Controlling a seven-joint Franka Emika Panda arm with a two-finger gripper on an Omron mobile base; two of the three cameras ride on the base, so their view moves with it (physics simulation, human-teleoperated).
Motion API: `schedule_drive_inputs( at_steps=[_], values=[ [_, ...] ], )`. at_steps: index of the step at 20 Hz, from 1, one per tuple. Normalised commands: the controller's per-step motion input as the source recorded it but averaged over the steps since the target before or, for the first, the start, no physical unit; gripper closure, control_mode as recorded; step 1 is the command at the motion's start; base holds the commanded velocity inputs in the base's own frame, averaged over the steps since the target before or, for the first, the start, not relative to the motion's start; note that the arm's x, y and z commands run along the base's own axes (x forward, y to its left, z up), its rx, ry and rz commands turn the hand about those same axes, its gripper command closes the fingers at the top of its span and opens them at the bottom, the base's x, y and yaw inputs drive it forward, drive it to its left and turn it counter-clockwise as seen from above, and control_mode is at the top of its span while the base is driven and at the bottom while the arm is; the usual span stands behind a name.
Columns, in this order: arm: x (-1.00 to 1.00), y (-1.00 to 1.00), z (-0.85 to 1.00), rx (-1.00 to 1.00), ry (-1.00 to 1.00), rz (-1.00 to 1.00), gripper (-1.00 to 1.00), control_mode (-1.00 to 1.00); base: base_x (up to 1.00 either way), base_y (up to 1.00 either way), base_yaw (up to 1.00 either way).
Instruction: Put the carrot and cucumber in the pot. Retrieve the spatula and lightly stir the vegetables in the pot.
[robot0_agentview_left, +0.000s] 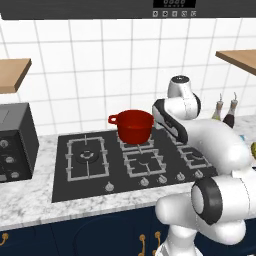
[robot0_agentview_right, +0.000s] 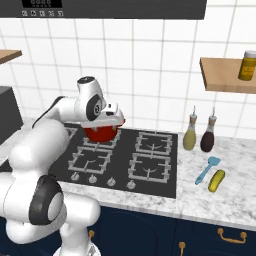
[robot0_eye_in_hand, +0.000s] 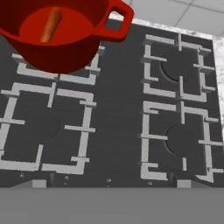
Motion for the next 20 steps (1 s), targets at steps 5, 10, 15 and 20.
schedule_drive_inputs(
  at_steps=[5,10,15,20],
  values=[
    [-0.46,-0.97,0.0,0.0,0.0,-0.15,-1.0,-1.0,0.0,0.0,0.0],
    [-0.56,-0.91,0.0,0.0,0.0,-0.17,-1.0,-1.0,0.0,0.0,0.0],
    [-0.64,-0.72,0.0,0.0,0.0,-0.2,-1.0,-1.0,0.0,0.0,0.0],
    [-0.3,-0.83,0.0,0.03,0.0,-0.1,-1.0,-1.0,0.0,0.0,0.0]
  ],
)
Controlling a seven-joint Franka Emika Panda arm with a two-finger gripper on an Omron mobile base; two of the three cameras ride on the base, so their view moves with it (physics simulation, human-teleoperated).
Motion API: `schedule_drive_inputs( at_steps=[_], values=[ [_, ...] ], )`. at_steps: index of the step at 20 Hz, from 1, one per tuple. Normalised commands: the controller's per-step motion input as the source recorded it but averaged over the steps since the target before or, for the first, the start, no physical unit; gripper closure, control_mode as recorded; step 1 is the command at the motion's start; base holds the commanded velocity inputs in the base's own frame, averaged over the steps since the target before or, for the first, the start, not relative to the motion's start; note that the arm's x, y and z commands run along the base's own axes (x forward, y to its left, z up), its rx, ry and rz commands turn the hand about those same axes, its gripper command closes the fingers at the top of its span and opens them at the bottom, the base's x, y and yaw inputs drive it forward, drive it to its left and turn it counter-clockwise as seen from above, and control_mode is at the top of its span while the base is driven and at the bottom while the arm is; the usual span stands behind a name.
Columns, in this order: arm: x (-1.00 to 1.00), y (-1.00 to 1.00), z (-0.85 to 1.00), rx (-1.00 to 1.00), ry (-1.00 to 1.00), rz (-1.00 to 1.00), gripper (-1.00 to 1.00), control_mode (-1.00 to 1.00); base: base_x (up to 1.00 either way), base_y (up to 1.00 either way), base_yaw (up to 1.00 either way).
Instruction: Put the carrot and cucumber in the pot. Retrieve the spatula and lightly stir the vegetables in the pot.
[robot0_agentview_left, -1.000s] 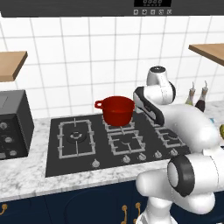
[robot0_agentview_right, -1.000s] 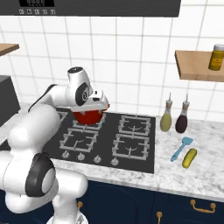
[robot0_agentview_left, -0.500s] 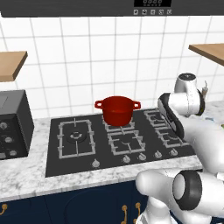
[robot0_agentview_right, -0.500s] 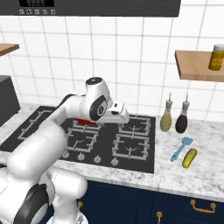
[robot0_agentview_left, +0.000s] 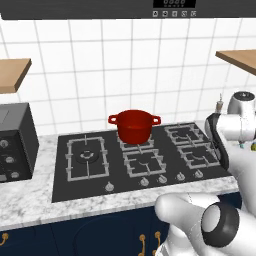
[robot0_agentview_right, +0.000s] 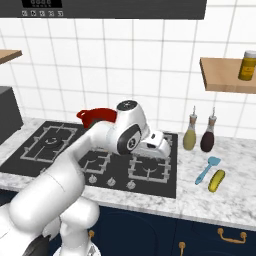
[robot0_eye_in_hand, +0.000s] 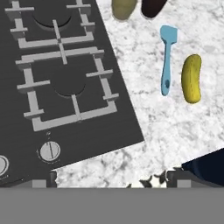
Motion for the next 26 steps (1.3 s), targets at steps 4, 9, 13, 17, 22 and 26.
schedule_drive_inputs(
  at_steps=[4,9,13,17,22,26],
  values=[
    [-0.24,-0.84,0.0,0.07,0.0,-0.03,-1.0,-1.0,0.0,0.0,0.0],
    [-0.03,-0.8,0.0,0.06,0.0,0.0,-1.0,-1.0,0.0,0.0,0.0],
    [0.03,-0.56,-0.05,0.01,0.03,0.0,-1.0,-1.0,0.0,0.0,0.0],
    [0.08,-0.5,-0.08,0.0,0.03,0.0,-1.0,-1.0,0.0,0.0,0.0],
    [0.1,-0.52,-0.13,0.02,0.0,0.0,-1.0,-1.0,0.0,0.0,0.0],
    [0.2,-0.41,-0.23,0.02,0.0,0.0,-1.0,-1.0,0.0,0.0,0.0]
  ],
)
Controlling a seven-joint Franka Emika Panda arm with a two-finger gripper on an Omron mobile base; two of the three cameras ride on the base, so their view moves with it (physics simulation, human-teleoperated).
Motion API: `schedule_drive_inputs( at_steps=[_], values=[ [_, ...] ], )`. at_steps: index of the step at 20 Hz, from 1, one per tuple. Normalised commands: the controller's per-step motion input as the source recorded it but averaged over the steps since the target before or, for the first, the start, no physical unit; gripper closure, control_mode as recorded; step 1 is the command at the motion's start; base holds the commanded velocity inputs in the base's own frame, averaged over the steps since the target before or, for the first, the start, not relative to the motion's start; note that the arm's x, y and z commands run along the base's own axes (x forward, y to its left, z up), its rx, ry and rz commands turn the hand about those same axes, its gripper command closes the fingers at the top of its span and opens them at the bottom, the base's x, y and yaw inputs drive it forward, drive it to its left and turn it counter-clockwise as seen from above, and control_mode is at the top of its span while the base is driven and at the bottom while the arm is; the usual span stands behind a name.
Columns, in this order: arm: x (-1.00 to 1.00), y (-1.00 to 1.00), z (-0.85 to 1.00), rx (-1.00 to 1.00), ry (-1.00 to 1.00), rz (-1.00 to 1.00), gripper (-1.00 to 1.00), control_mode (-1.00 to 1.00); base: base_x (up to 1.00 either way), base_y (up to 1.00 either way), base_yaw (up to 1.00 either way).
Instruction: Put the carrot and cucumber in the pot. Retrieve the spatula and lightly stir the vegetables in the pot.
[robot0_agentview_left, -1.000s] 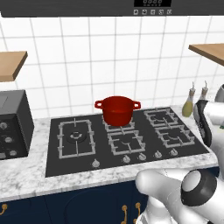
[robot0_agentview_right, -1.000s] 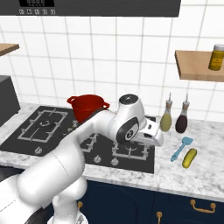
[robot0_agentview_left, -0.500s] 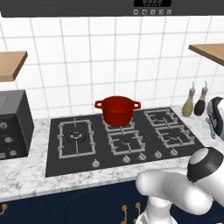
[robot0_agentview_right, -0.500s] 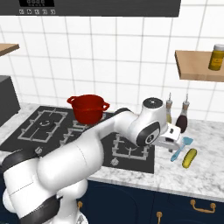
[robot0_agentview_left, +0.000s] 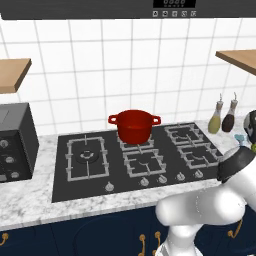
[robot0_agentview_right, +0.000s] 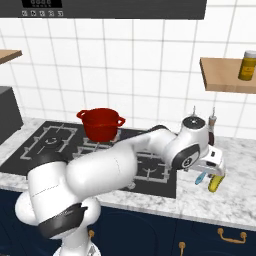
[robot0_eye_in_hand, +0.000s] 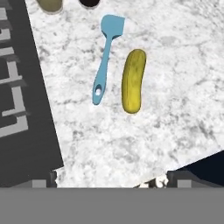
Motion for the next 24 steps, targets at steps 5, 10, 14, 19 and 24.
schedule_drive_inputs(
  at_steps=[5,10,14,19,24],
  values=[
    [0.2,-0.51,-0.23,0.05,0.0,0.0,-1.0,-1.0,0.0,0.0,0.0],
    [0.35,-0.34,-0.24,0.05,0.0,0.0,-1.0,-1.0,0.0,0.0,0.0],
    [0.34,-0.18,-0.19,0.02,0.0,0.0,-1.0,-1.0,0.0,0.0,0.0],
    [0.27,-0.25,-0.14,0.03,0.0,0.0,-1.0,-1.0,0.0,0.0,0.0],
    [0.24,-0.22,-0.24,0.02,0.0,0.0,-1.0,-1.0,0.0,0.0,0.0]
  ],
)
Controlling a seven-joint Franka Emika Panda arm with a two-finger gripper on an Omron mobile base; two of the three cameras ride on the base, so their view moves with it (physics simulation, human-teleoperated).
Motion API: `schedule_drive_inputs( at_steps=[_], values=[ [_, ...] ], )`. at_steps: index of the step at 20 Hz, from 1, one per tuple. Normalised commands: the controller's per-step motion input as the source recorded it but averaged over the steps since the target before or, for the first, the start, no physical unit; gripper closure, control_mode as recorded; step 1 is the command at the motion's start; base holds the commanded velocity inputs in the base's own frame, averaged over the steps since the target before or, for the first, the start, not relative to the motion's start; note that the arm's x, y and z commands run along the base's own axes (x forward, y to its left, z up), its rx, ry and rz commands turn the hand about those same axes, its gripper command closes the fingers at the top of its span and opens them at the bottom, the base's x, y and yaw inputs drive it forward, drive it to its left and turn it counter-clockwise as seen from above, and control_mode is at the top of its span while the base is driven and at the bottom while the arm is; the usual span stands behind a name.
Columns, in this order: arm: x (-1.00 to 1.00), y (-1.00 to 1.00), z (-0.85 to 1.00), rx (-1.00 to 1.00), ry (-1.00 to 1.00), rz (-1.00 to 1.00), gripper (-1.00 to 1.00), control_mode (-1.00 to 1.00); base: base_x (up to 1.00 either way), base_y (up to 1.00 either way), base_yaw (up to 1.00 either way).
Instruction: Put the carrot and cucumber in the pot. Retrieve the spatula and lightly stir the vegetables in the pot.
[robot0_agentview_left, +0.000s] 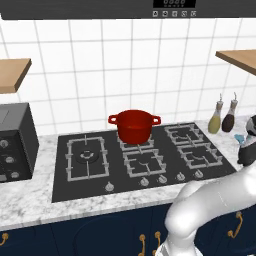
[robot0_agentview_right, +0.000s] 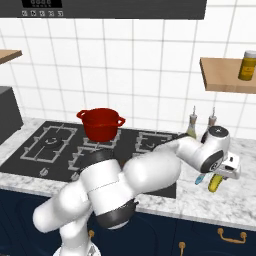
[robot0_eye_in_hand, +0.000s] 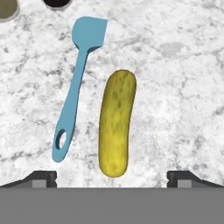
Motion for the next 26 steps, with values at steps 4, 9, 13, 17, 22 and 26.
schedule_drive_inputs(
  at_steps=[4,9,13,17,22,26],
  values=[
    [0.13,0.0,-0.46,0.0,0.0,0.0,-1.0,-1.0,0.0,0.0,0.0],
    [0.02,0.0,-0.47,0.0,0.0,0.0,-1.0,-1.0,0.0,0.0,0.0],
    [0.01,0.0,-0.38,0.0,0.0,0.0,-1.0,-1.0,0.0,0.0,0.0],
    [0.06,-0.05,-0.31,0.0,0.0,0.0,-1.0,-1.0,0.0,0.0,0.0],
    [0.04,-0.1,-0.23,0.01,0.0,0.0,-1.0,-1.0,0.0,0.0,0.0],
    [0.0,0.0,-0.26,0.0,0.0,0.0,1.0,-1.0,0.0,0.0,0.0]
  ],
)
